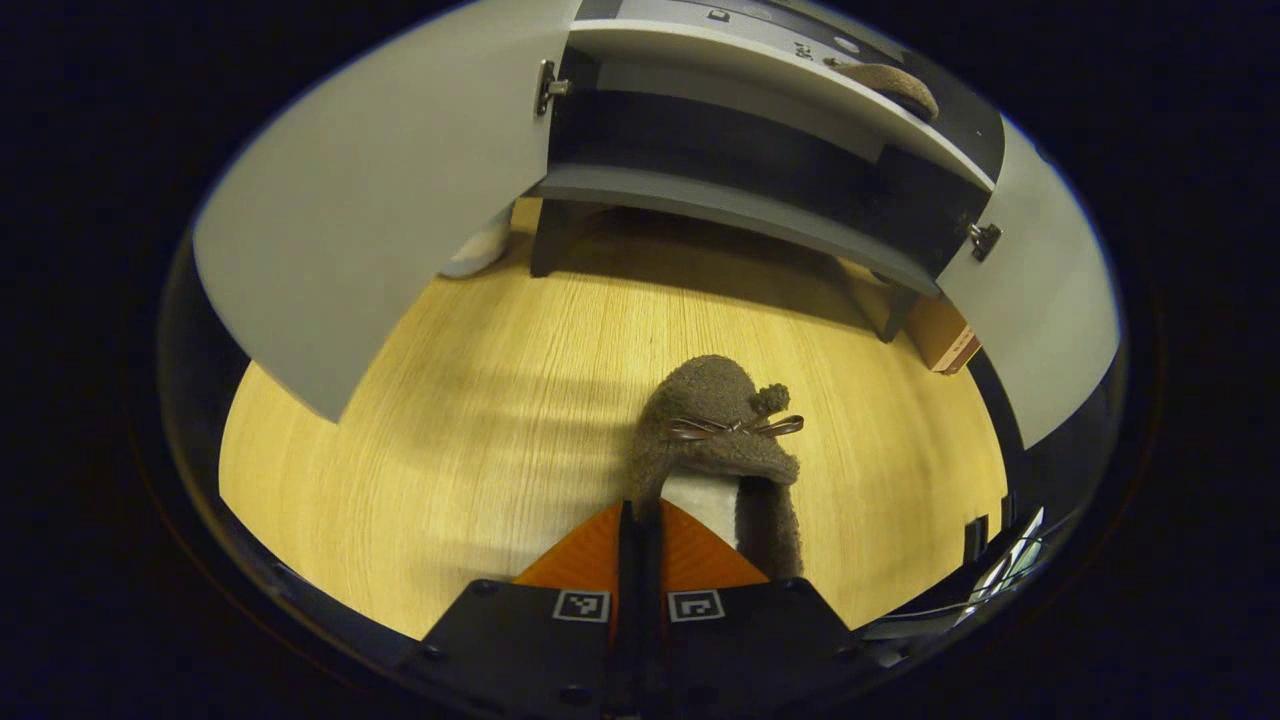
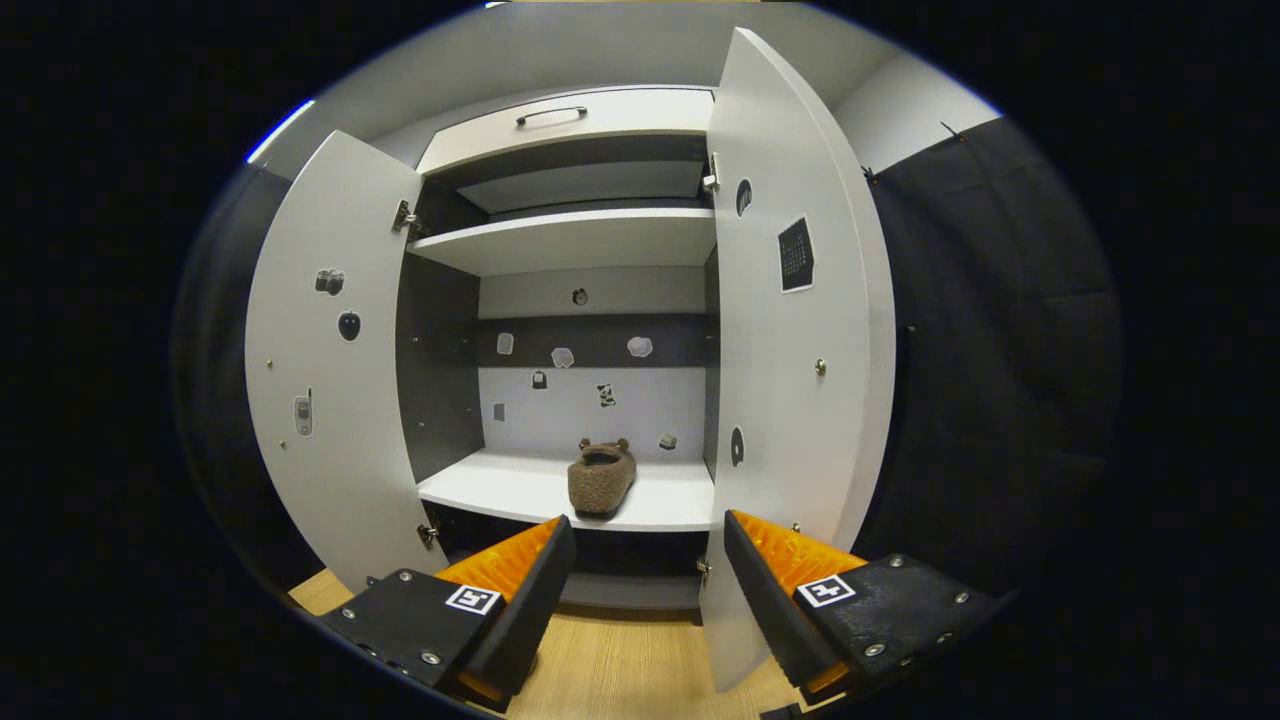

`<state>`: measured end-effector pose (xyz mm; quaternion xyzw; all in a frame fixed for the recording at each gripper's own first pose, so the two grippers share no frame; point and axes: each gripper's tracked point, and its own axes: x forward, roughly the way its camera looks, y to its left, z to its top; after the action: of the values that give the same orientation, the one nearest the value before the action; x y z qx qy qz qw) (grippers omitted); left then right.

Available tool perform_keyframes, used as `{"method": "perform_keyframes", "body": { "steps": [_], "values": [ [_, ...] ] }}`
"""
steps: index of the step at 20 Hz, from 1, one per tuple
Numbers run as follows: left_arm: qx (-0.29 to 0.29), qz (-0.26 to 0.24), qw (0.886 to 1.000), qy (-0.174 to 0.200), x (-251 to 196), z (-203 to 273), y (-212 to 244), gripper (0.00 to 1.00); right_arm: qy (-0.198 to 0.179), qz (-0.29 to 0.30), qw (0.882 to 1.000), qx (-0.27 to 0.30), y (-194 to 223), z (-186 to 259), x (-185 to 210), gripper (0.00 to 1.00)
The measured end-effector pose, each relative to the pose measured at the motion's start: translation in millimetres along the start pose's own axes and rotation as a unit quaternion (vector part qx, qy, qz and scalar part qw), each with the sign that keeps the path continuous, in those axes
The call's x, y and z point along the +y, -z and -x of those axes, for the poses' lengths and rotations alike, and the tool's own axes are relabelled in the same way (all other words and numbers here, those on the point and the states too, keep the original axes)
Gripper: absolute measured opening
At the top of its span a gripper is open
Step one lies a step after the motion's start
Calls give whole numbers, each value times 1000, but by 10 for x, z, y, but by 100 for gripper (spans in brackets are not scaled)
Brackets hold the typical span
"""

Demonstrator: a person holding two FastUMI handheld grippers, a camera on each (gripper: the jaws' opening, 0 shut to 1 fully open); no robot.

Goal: Grab one shoe with the right hand and put it into the shoe cabinet, grab the other shoe with the left hand and put it into the shoe cabinet; then close the right door with the right hand and the left door with the left hand.

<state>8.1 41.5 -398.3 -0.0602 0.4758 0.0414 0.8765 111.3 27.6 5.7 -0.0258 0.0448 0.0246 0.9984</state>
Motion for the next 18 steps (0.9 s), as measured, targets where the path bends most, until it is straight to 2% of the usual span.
{"method": "perform_keyframes", "body": {
  "steps": [4,10,13,18],
  "values": [
    [-50,-16,998,23,-145,691,-652,7,-7,25,999,-18,-85,-25,83,92],
    [-111,-33,992,44,-493,1407,-1352,7,-34,20,999,-24,-144,-5,214,92],
    [-144,-13,987,66,-676,1635,-1784,7,-37,10,999,-20,-143,27,178,92],
    [-205,-22,977,49,-761,1684,-2597,7,-33,5,999,-18,-146,61,85,92]
  ]
}}
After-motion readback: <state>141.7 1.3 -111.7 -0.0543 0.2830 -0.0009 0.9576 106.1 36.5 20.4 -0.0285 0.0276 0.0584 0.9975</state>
